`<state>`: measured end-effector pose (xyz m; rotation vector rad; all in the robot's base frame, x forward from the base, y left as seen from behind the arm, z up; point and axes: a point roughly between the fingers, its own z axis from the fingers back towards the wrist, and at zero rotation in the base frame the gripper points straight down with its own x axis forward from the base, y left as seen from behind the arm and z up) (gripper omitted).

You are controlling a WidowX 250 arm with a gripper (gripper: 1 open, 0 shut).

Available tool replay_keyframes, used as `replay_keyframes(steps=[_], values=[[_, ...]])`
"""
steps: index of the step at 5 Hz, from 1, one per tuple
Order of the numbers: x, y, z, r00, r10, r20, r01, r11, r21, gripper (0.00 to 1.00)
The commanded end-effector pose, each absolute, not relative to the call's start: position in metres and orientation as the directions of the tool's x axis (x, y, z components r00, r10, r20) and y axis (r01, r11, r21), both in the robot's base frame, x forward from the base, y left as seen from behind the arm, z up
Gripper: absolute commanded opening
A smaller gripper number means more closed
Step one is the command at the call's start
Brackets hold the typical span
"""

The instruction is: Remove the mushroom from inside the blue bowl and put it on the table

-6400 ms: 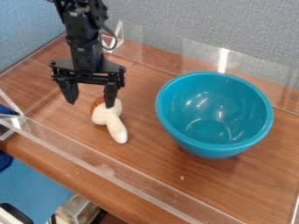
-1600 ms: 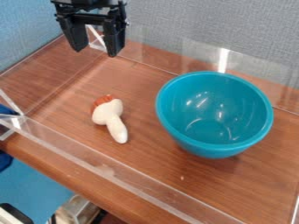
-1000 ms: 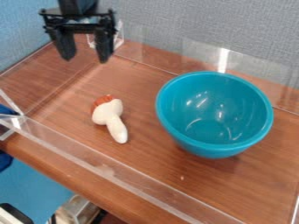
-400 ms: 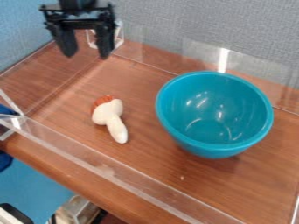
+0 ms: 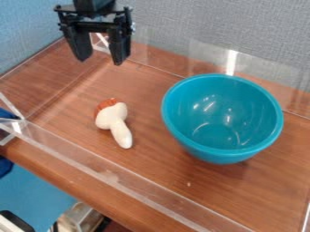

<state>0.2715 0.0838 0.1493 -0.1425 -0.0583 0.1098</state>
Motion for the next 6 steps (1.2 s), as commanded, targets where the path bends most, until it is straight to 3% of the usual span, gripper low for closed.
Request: replay_keyframes(steps=[1,3,4,6], values=[[0.275,0.097,0.168,0.992,0.077,0.1,-0.062,0.988,-0.14,1.0],[0.259,0.106,0.172,0.995,0.051,0.091,-0.037,0.988,-0.15,1.0],[0.254,0.105,0.162,0.995,0.066,0.076,-0.052,0.983,-0.175,1.0],[0.248,0.1,0.161,0.993,0.031,0.112,-0.008,0.981,-0.195,1.0]])
